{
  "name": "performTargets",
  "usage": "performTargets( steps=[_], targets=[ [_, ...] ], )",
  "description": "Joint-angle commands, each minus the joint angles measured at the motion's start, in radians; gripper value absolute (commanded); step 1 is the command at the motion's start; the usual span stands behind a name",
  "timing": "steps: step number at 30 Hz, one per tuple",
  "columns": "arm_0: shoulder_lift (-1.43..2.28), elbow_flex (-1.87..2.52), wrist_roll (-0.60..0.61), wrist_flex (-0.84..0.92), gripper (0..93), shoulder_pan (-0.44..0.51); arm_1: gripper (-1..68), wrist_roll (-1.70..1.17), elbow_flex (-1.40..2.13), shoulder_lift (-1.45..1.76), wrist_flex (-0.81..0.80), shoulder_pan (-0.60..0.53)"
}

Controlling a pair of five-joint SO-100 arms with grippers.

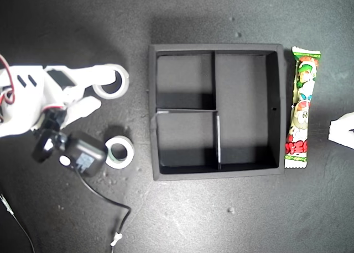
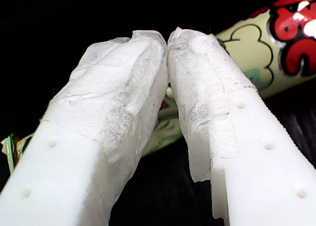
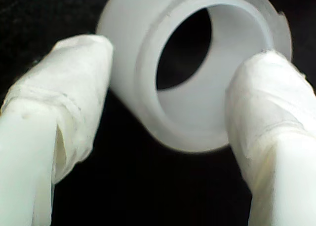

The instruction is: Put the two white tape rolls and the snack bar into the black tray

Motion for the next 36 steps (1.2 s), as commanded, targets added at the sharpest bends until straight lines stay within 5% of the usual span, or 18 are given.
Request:
performTargets(
  steps=[1,20,29,36],
  targets=[
    [-0.057,-0.067,0.003,-0.014,16.7,-0.018,-0.1,0.006,0.009,0.008,0.005,0.009],
    [-0.307,-0.232,-0.032,0.083,7.5,-0.048,-0.1,-0.054,-0.081,0.008,0.035,0.055],
    [-0.117,-0.552,0.048,0.405,0.4,-0.080,-0.1,0.120,-0.078,0.008,0.061,0.152],
    [-0.337,-0.962,0.132,0.522,1.4,-0.078,-0.2,0.307,-0.025,0.008,-0.074,0.216]
  ],
)
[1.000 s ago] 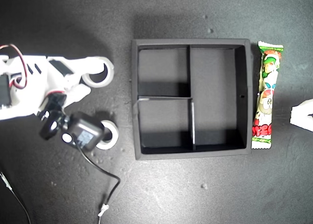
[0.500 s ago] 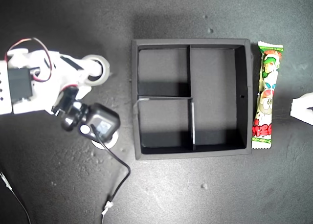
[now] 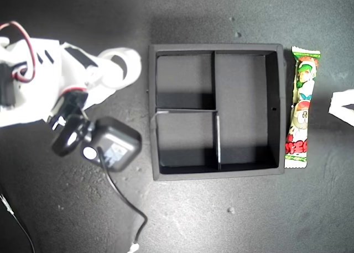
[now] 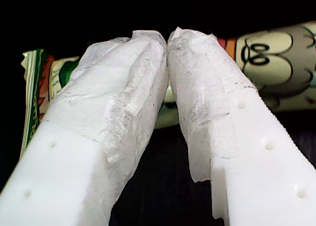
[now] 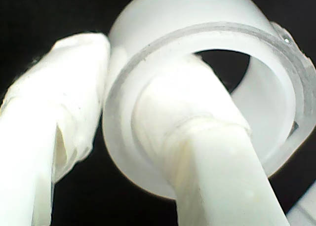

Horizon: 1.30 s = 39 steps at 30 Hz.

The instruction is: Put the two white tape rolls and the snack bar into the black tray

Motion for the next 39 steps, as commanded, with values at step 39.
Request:
performTargets(
  steps=[39],
  targets=[
    [-0.937,-1.410,-0.046,0.652,19.9,0.138,-0.2,-0.742,-0.370,-0.078,0.453,0.031]
  ],
)
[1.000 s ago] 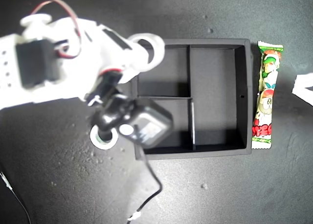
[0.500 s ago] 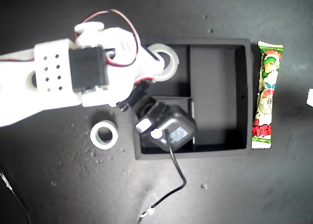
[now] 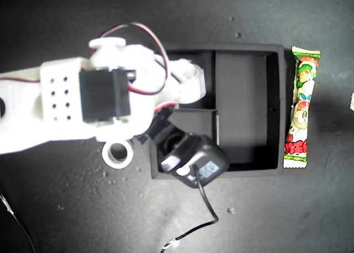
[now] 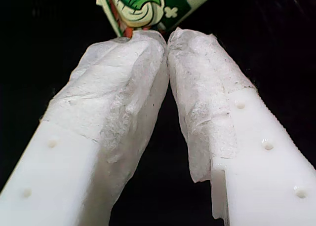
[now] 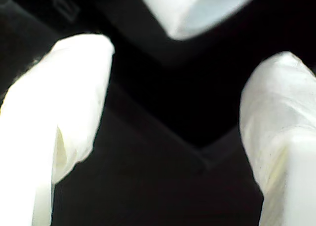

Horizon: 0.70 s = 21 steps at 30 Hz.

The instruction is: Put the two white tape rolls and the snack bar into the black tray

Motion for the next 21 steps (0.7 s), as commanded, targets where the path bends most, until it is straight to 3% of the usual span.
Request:
performTargets(
  steps=[1,7,15,21],
  targets=[
    [-0.181,-0.515,-0.009,0.176,19.4,0.014,-0.2,-0.081,-0.049,-0.014,-0.012,0.006],
    [0.046,-0.253,-0.058,0.172,18.7,-0.029,-0.2,-0.250,-0.247,-0.445,-0.095,-0.063],
    [0.589,0.479,-0.267,0.132,19.1,-0.060,0.0,-0.382,-0.525,-0.945,-0.008,-0.107],
    [0.885,0.951,-0.342,-0.112,20.6,0.058,13.2,-0.416,-0.672,-1.226,0.005,-0.118]
  ],
)
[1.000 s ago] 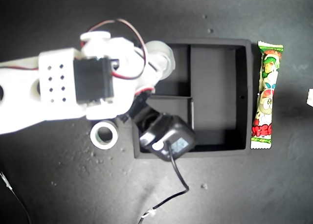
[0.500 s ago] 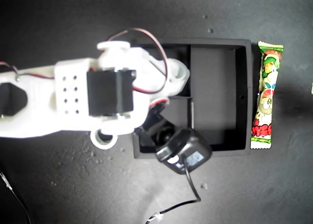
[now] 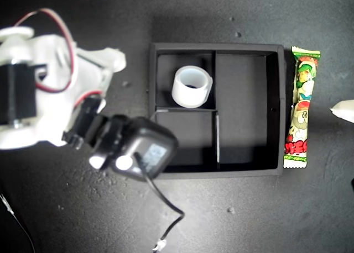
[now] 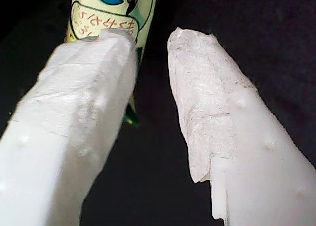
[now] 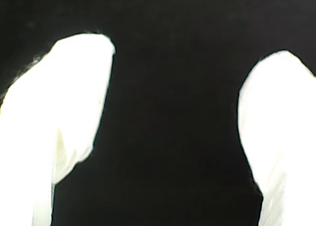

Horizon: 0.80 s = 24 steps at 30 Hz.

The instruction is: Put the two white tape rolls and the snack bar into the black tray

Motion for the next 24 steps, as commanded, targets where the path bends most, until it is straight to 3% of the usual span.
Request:
performTargets(
  steps=[1,8,14,17,20,24],
  targets=[
    [0.166,0.216,-0.055,-0.152,20.7,0.109,15.5,-0.026,-0.117,-0.135,0.014,-0.015],
    [0.176,0.457,-0.156,-0.526,20.0,0.350,19.3,-0.069,-0.230,-0.347,-0.005,-0.014],
    [0.123,0.580,-0.230,-0.692,19.7,0.403,19.6,-0.069,-0.262,-0.522,-0.063,0.003],
    [0.132,0.667,-0.247,-0.756,19.7,0.397,12.0,-0.058,-0.233,-0.534,-0.098,0.035],
    [0.143,0.741,-0.252,-0.833,19.8,0.387,-0.1,-0.031,-0.236,-0.532,-0.071,0.060],
    [0.106,0.755,-0.270,-0.885,19.7,0.399,-0.2,0.084,-0.290,-0.506,0.041,0.104]
  ],
)
